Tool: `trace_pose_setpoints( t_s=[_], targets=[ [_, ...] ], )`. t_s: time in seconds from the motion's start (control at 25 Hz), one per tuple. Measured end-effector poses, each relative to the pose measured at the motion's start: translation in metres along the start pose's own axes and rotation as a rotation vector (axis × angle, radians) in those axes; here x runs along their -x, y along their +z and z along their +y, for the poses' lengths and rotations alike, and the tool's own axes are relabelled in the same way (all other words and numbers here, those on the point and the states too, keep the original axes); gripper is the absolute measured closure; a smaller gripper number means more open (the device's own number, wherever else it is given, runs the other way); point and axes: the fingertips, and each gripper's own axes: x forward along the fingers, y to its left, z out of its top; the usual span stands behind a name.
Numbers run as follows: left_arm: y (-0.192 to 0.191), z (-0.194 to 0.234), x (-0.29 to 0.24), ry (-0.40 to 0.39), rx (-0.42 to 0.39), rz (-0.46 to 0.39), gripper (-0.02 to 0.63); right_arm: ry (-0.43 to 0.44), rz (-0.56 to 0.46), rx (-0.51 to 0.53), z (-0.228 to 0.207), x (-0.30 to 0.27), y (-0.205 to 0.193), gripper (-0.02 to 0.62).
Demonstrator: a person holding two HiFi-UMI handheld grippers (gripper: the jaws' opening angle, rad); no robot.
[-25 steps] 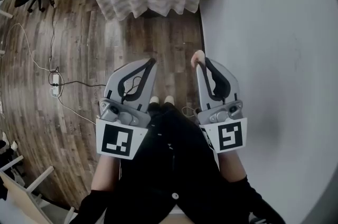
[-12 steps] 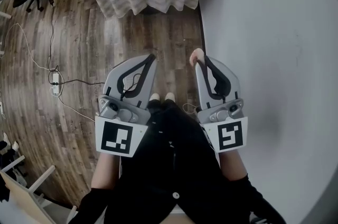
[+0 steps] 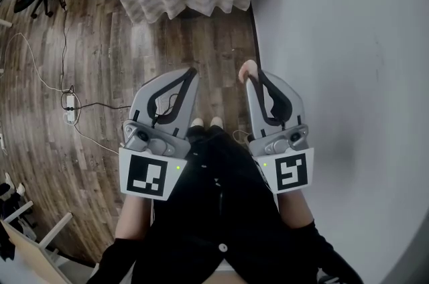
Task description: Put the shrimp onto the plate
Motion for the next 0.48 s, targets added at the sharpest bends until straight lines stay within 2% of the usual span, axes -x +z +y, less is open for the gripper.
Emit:
trace_pose_setpoints(
  t_s=[0.48],
  targets=[
    [0.002,0.013,0.011,-0.012,-0.011,-0.030,0.604,-0.004,-0.015,0.006,0.016,-0.012,0.006,0.555]
  ],
)
